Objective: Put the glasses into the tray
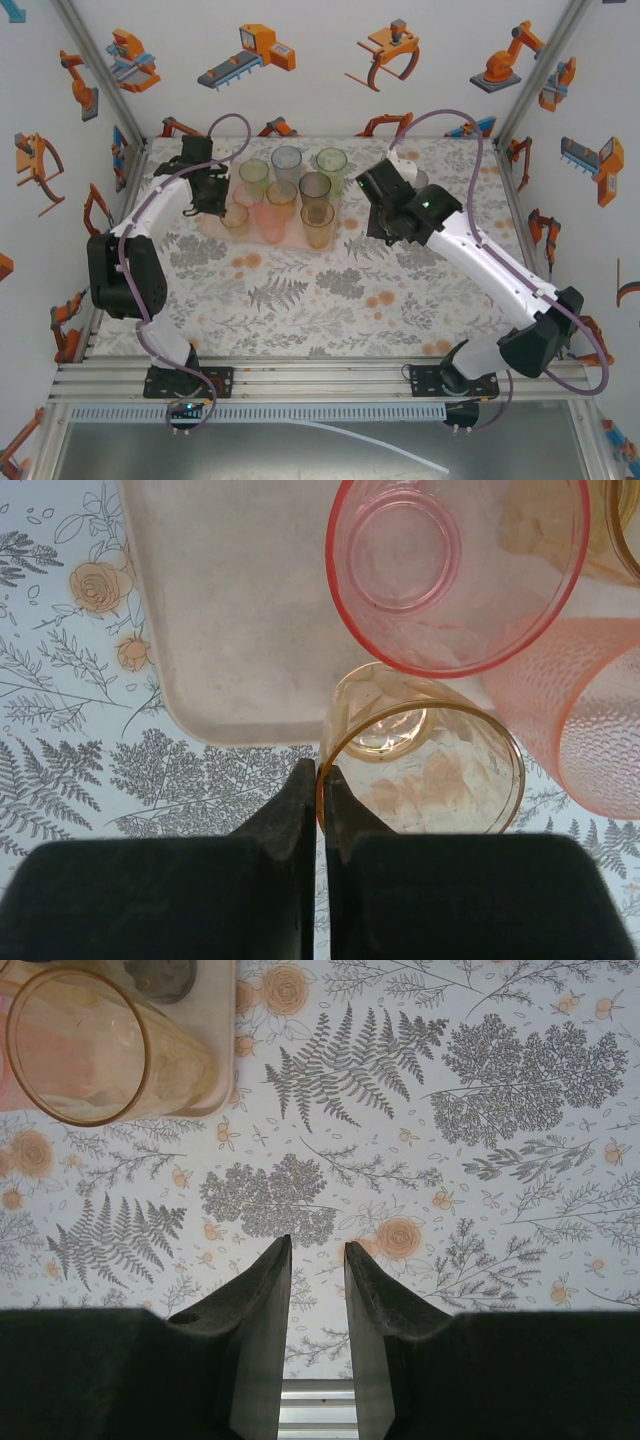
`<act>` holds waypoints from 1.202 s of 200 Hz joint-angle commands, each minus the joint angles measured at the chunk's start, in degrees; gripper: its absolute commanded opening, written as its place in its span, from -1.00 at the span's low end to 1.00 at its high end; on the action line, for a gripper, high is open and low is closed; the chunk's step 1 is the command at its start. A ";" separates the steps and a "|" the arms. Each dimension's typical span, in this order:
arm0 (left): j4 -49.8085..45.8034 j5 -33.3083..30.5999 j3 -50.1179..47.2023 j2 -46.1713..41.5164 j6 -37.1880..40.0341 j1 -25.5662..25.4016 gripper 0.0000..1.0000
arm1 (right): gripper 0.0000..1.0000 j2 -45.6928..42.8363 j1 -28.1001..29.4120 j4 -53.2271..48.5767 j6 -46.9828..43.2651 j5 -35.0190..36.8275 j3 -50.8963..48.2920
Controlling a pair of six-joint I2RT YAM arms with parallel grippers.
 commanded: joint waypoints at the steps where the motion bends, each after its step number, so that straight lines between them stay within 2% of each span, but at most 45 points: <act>1: 0.57 0.98 1.59 1.09 -1.06 -0.04 -0.96 | -0.38 -1.08 -0.38 -0.62 -0.75 0.52 -0.15; 127: 3.18 -2.47 2.34 4.48 -1.14 -3.39 -0.92 | -0.38 -1.71 -1.30 -0.17 -0.66 0.52 -1.56; 161: 3.94 -3.65 1.42 4.21 -0.40 -3.19 -0.77 | -0.38 -1.73 -1.58 0.26 -0.75 0.41 -1.91; 194: 4.05 -3.08 1.11 4.53 -0.64 -3.22 -0.48 | -0.36 -1.36 -2.37 0.68 -0.92 0.28 -2.46; 240: 3.12 -3.34 0.62 3.70 0.33 -3.14 -0.29 | -0.27 -0.24 -4.49 1.98 -1.60 -0.88 -2.79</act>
